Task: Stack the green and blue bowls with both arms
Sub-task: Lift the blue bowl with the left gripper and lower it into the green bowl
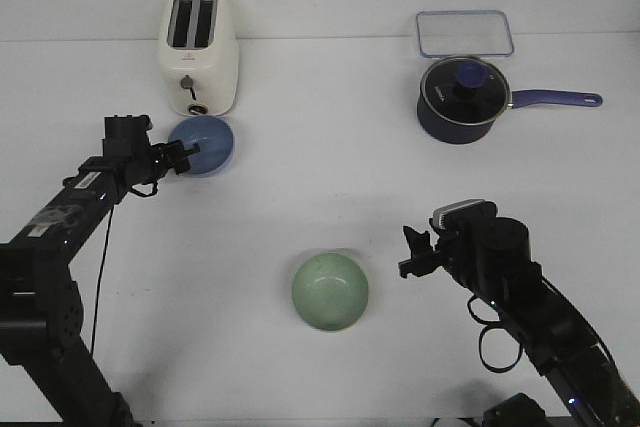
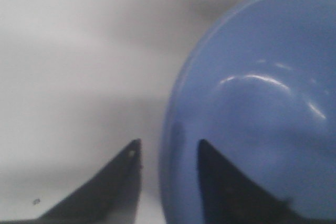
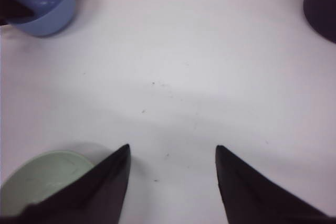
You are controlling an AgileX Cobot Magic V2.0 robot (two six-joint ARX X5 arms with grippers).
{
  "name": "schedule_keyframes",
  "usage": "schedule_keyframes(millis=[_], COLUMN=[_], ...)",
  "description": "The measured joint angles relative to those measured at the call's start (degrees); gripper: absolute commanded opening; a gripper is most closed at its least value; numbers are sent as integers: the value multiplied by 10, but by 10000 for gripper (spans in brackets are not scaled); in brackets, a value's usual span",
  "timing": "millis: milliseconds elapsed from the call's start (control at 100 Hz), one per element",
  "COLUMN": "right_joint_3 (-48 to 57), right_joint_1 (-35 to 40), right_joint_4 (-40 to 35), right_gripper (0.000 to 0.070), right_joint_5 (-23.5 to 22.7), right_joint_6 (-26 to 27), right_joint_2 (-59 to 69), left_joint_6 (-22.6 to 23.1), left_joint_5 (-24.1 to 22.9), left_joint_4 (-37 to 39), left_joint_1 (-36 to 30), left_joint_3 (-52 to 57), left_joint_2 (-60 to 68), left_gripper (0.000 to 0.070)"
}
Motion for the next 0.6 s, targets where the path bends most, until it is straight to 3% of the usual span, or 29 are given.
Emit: schedule_keyframes(millis=[180, 370, 600], right_joint_3=[0, 0, 0], right_joint_1=[-24, -118, -248], right_joint_4=[-4, -16, -22], right_gripper=[335, 336, 336], right_joint_5=[29, 30, -9], right_joint_6=[-20, -42, -55], right_joint_2=[0, 0, 10], left_joint_6=[7, 48, 82], left_joint_5=[33, 71, 125], left_joint_4=[-47, -107, -198], left_joint_1=[-2, -35, -125], left_joint_3=[7, 7, 8], left_joint_2=[-24, -122, -237], left_gripper=[13, 13, 13])
